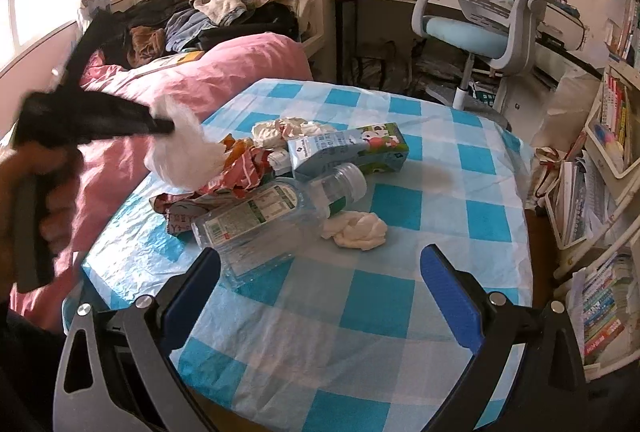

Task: Collect trash
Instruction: 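Grasp the white tissue on the table with the left tool, then grasp the clear plastic bottle with the right tool while the left tool holds the tissue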

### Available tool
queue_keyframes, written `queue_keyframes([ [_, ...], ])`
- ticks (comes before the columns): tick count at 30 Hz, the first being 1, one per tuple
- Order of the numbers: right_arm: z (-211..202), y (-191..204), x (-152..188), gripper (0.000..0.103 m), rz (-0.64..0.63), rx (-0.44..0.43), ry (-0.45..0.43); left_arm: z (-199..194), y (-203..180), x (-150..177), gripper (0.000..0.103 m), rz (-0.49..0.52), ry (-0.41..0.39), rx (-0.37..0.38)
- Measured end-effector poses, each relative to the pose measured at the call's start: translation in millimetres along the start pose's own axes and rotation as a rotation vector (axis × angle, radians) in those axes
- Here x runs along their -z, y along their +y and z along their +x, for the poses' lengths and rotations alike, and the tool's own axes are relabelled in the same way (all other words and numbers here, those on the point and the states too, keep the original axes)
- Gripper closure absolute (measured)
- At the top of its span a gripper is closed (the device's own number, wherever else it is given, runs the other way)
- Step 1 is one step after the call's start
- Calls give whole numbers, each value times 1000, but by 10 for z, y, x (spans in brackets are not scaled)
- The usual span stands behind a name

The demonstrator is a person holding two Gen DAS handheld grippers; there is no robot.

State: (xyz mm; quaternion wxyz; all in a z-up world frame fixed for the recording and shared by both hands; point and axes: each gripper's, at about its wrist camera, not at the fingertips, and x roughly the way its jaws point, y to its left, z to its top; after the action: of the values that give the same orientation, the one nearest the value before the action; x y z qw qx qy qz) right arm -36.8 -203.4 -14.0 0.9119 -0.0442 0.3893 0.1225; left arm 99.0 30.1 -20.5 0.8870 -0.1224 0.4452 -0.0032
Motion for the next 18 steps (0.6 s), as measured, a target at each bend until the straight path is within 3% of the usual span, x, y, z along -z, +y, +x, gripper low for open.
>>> queue_keyframes([
  [3, 29, 20, 9, 7, -7, -6, 23, -173, 85, 1, 99, -49, -20, 65],
  [9, 129, 81, 24, 7, 29, -104, 48, -454, 175, -3, 99, -139, -89, 178],
  [18, 503, 302, 3, 7, 70, -155, 74, -559, 126, 15, 99, -146, -95, 211],
])
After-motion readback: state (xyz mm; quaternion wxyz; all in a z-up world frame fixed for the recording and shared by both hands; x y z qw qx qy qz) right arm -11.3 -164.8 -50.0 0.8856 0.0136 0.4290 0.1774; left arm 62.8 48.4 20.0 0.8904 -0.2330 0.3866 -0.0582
